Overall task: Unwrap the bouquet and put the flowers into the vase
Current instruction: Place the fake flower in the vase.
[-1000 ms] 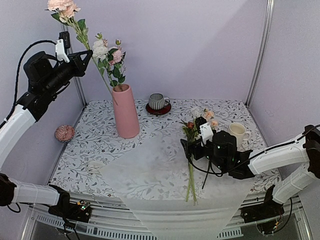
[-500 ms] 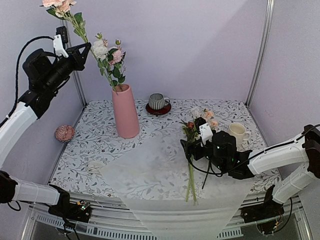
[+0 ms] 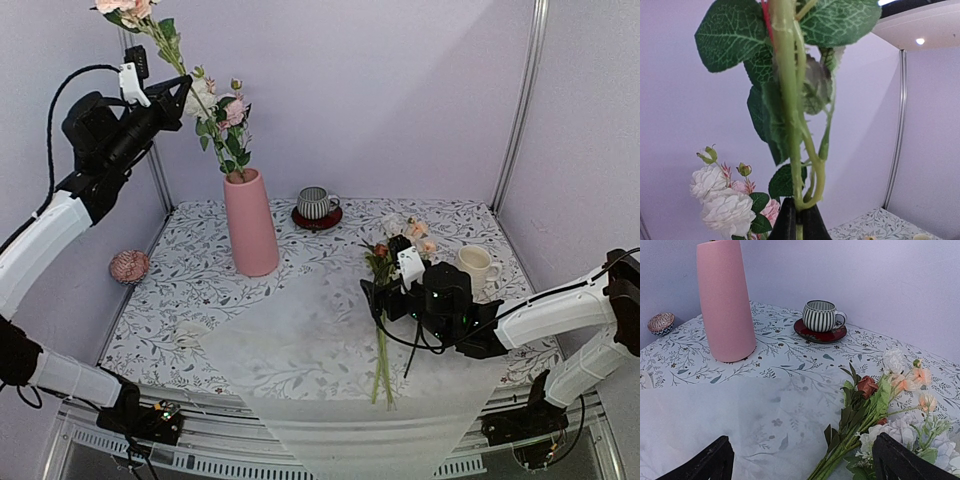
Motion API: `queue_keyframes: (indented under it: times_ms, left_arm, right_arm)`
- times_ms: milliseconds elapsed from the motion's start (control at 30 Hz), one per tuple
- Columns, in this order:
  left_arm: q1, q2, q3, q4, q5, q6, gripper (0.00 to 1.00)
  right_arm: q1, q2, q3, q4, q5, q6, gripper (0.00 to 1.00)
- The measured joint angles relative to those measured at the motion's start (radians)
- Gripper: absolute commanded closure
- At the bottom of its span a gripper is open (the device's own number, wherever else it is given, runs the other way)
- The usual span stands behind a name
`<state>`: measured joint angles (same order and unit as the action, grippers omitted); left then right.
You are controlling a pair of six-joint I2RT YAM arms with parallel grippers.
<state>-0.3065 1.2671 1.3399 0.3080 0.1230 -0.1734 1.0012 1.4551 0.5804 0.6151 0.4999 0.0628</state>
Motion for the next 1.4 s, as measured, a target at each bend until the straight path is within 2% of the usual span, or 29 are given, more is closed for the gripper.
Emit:
queue_keyframes:
  times_ms: [167, 533, 967, 1000, 1100, 1133, 1233, 1400]
  left_arm:
    - [0.000, 0.055, 0.000, -0.001, 0.000, 0.030, 0.98]
    - [0.000, 0.071, 0.000, -0.089, 0.002, 0.085, 0.98]
    - [-0.014, 0.240, 0.151, -0.348, 0.011, 0.120, 1.00]
    - [-0.019, 0.261, 0.173, -0.377, 0.008, 0.123, 0.95]
    - [-0.032, 0.307, 0.218, -0.437, -0.003, 0.137, 0.60]
    - [-0.038, 0.320, 0.232, -0.457, -0.006, 0.143, 0.51]
    - [-0.061, 0.355, 0.267, -0.511, -0.024, 0.160, 0.42]
    - [-0.090, 0.366, 0.281, -0.561, -0.061, 0.170, 0.39]
  right_arm:
    - [0.000, 0.000, 0.000, 0.000, 0.000, 0.000, 0.01]
    - [0.000, 0.021, 0.018, -0.004, -0.002, 0.000, 0.01]
    - [0.000, 0.055, 0.052, -0.026, -0.013, 0.000, 0.01]
    - [0.000, 0.056, 0.053, -0.027, -0.013, 0.000, 0.01]
    - [0.000, 0.063, 0.059, -0.035, -0.013, 0.000, 0.01]
    - [0.000, 0.065, 0.063, -0.037, -0.013, 0.000, 0.01]
    - [0.000, 0.071, 0.069, -0.042, -0.016, 0.000, 0.01]
    - [0.000, 0.072, 0.069, -0.052, -0.016, 0.000, 0.01]
